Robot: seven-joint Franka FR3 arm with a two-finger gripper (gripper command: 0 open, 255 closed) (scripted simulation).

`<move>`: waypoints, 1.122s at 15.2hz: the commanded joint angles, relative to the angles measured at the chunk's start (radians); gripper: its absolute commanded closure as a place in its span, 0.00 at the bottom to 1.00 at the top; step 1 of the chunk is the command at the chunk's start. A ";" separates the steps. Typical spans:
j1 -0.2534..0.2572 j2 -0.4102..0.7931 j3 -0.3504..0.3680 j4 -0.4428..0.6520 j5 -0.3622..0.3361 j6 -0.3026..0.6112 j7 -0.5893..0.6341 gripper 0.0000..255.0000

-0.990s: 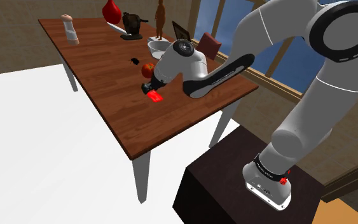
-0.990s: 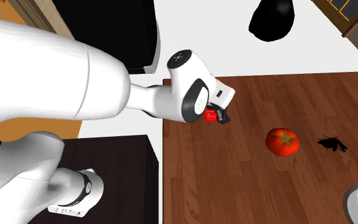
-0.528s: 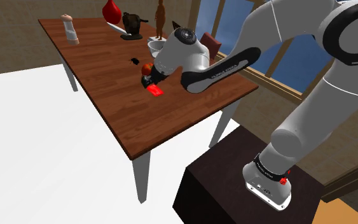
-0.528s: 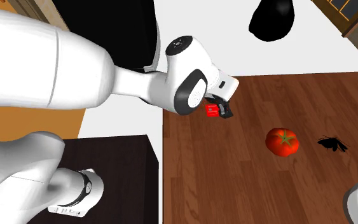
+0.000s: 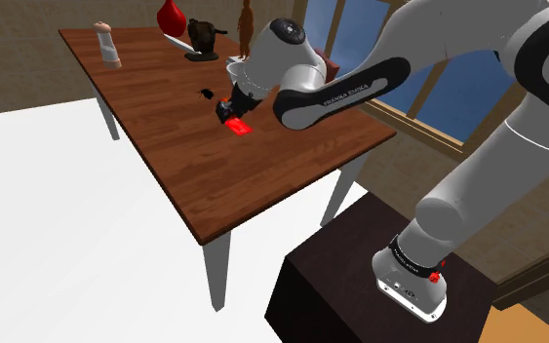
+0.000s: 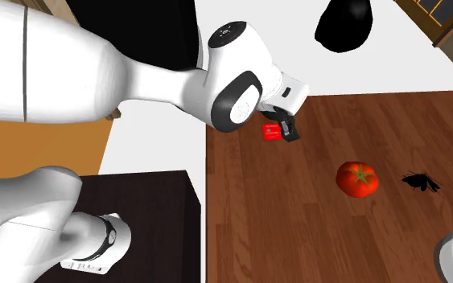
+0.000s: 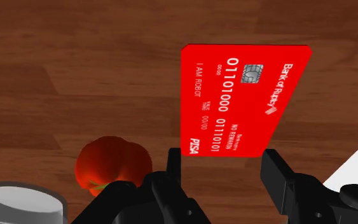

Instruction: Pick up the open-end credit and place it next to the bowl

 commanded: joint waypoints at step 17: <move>-0.075 0.262 -0.091 0.354 0.049 -0.085 -0.284 1.00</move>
